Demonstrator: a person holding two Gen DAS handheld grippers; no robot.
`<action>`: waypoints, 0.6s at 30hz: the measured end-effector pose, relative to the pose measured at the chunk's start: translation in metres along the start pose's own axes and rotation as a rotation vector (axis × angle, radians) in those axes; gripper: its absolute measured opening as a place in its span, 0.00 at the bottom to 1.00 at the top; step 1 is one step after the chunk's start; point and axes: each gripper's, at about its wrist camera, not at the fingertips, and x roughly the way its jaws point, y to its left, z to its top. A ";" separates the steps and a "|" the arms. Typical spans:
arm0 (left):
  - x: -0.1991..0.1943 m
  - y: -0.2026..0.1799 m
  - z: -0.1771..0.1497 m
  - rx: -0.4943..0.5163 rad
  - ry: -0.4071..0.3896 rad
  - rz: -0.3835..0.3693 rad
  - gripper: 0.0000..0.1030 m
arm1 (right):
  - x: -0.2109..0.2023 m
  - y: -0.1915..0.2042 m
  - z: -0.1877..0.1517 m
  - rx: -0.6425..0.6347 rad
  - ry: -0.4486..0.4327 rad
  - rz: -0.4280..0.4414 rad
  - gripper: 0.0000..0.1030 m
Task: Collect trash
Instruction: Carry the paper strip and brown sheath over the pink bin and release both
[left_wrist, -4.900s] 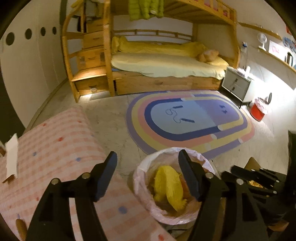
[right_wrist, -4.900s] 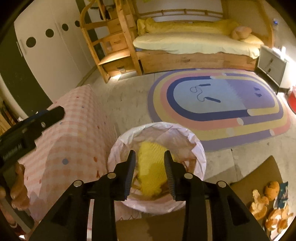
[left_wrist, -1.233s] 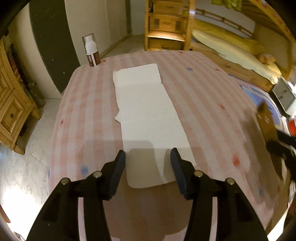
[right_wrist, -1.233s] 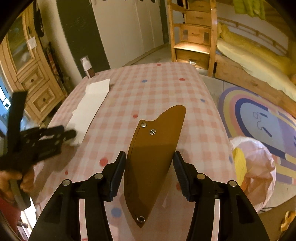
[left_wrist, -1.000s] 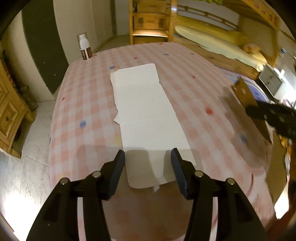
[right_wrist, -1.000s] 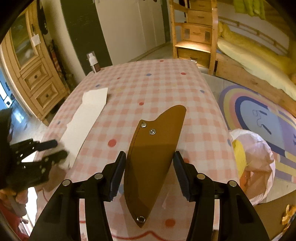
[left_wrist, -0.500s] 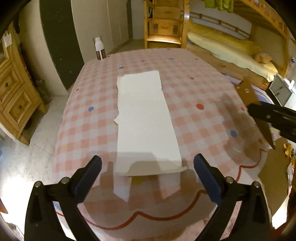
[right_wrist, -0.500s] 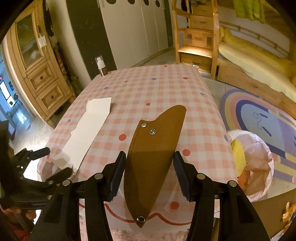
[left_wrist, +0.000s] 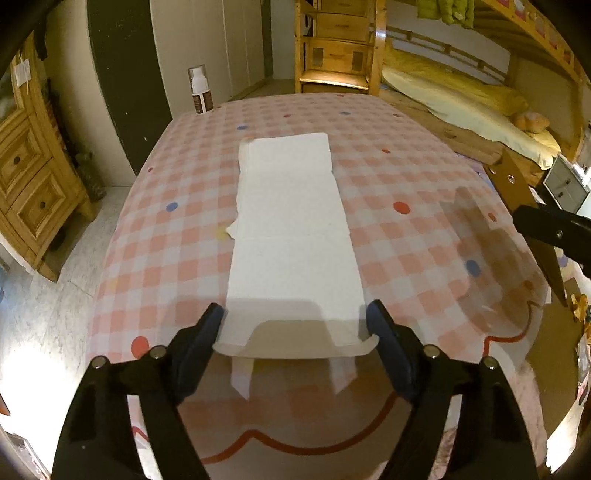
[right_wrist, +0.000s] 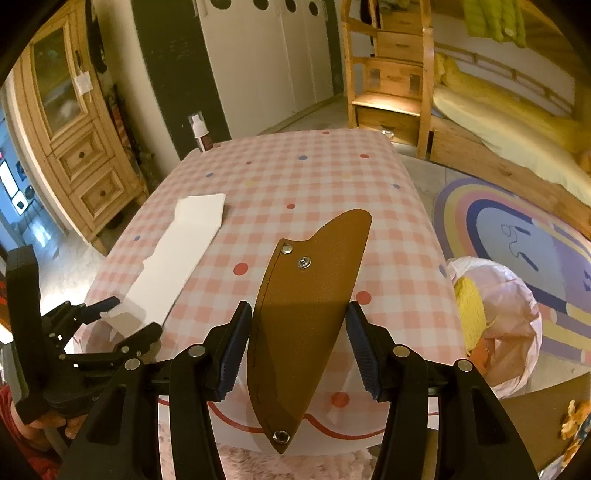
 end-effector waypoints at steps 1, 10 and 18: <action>0.000 0.002 0.001 -0.006 0.000 -0.005 0.75 | 0.000 0.000 0.000 0.001 -0.002 0.000 0.52; -0.035 0.000 0.026 -0.046 -0.131 -0.094 0.75 | -0.010 -0.012 0.004 0.023 -0.035 -0.013 0.52; -0.057 -0.038 0.059 0.020 -0.213 -0.155 0.75 | -0.037 -0.045 0.008 0.077 -0.096 -0.063 0.52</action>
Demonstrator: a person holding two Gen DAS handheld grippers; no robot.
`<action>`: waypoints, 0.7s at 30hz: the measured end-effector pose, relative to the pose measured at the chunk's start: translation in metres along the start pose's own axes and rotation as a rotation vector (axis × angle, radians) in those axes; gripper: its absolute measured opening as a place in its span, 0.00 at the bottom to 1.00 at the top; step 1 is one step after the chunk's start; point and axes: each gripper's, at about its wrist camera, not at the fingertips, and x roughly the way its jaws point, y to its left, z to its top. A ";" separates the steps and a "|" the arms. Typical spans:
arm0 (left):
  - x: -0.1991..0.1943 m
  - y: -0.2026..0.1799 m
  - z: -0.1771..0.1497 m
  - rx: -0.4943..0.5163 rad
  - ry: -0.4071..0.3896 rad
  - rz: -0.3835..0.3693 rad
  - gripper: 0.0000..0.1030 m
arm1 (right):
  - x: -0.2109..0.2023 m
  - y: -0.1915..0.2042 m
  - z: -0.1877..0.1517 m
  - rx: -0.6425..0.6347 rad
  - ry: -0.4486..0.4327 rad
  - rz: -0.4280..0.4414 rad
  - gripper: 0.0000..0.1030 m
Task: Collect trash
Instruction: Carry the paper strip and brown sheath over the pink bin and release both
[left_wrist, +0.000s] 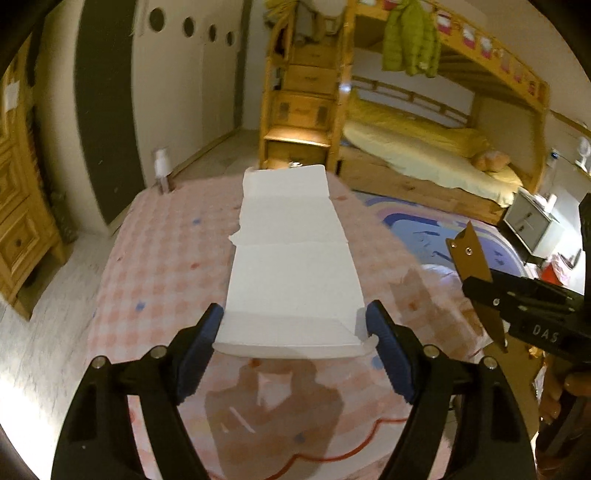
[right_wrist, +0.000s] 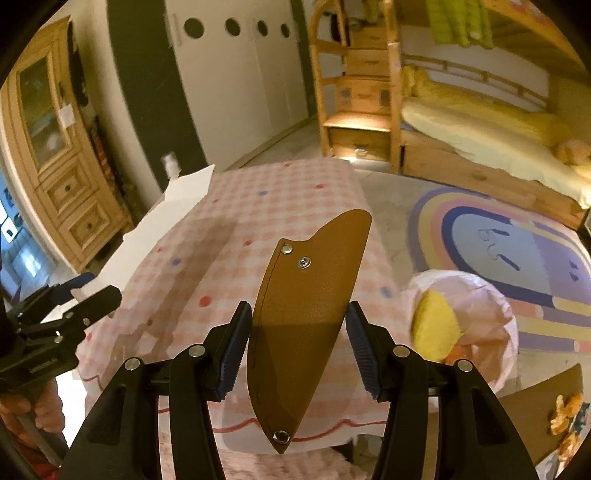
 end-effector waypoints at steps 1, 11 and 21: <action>0.002 -0.006 0.003 0.010 -0.004 -0.008 0.75 | -0.003 -0.007 0.000 0.009 -0.007 -0.013 0.52; 0.034 -0.097 0.019 0.169 -0.004 -0.138 0.75 | -0.018 -0.086 -0.017 0.128 -0.016 -0.154 0.52; 0.073 -0.186 0.024 0.321 0.057 -0.275 0.75 | -0.020 -0.162 -0.038 0.262 -0.009 -0.250 0.52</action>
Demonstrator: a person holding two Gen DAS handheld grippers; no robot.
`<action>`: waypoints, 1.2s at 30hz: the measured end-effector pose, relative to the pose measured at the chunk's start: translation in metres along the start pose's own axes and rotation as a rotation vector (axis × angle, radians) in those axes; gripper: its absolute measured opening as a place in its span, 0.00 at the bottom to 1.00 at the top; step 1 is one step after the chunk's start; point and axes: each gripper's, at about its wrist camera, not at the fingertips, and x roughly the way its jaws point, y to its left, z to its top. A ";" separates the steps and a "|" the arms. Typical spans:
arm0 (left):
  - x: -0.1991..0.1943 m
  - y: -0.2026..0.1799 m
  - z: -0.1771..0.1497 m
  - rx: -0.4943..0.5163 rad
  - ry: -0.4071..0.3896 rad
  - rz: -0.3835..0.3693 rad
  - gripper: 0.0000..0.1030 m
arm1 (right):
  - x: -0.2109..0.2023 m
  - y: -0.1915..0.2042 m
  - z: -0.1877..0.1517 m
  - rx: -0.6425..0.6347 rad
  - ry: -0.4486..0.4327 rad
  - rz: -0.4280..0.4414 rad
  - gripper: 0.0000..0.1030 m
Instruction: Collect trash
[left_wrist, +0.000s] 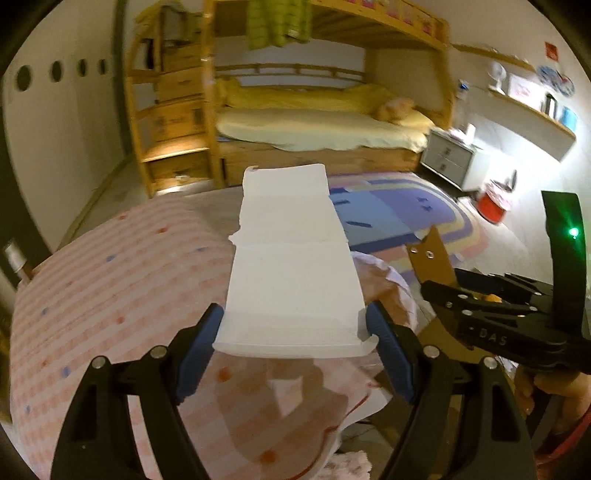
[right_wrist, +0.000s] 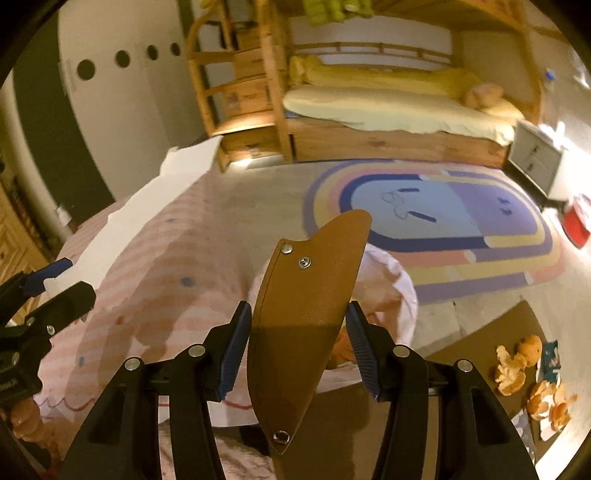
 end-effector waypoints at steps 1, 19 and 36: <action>0.006 -0.006 0.002 0.010 0.008 -0.008 0.75 | 0.003 -0.005 -0.001 0.012 0.002 -0.003 0.52; 0.093 -0.035 0.043 0.029 0.048 -0.073 0.90 | 0.086 -0.062 0.019 0.116 0.050 0.016 0.69; 0.004 0.013 0.014 -0.075 0.030 0.080 0.90 | -0.004 -0.035 0.000 0.126 0.053 0.000 0.87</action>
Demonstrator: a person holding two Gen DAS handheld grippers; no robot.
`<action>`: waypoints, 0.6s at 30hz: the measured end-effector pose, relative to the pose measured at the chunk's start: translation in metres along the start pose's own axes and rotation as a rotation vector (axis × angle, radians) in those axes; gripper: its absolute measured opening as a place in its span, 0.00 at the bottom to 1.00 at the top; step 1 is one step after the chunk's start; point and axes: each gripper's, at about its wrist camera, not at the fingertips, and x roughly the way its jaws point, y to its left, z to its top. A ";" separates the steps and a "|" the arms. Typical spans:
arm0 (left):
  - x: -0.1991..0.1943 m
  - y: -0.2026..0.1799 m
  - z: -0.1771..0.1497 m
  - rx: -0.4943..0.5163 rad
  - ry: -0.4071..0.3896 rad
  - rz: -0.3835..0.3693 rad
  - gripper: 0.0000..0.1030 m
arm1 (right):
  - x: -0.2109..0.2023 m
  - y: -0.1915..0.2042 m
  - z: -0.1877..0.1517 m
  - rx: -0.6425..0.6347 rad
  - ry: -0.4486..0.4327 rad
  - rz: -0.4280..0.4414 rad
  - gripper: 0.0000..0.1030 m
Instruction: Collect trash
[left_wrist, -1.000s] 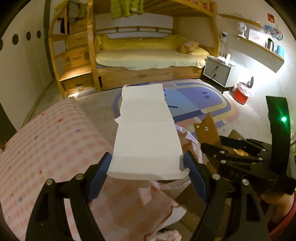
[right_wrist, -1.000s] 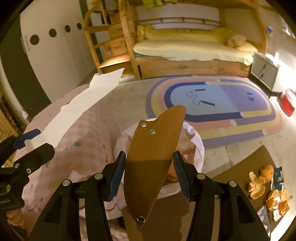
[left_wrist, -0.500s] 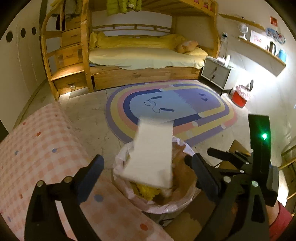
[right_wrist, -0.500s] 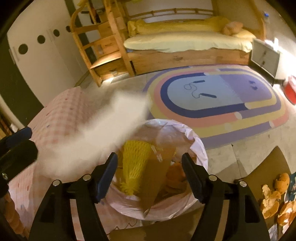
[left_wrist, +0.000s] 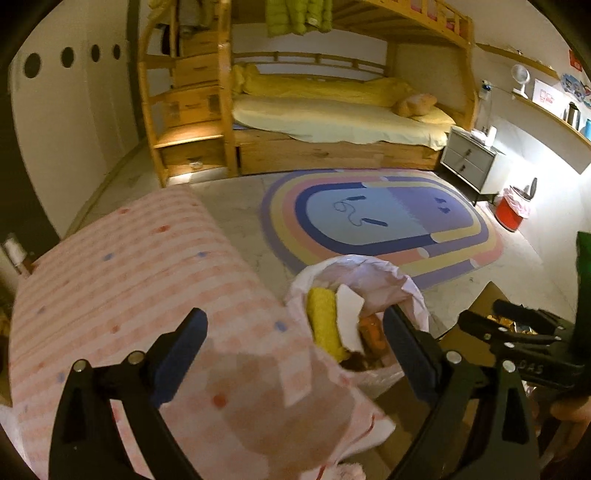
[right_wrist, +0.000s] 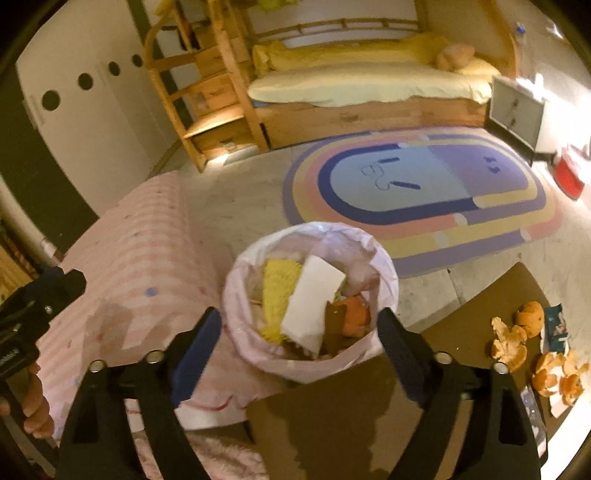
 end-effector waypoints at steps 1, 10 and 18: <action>-0.009 0.004 -0.002 -0.006 -0.006 0.008 0.93 | -0.005 0.006 -0.001 -0.008 -0.005 0.001 0.88; -0.095 0.051 -0.031 -0.096 -0.004 0.141 0.93 | -0.070 0.066 -0.013 -0.111 -0.070 0.031 0.92; -0.167 0.090 -0.063 -0.227 -0.023 0.245 0.93 | -0.117 0.129 -0.029 -0.234 -0.096 0.089 0.92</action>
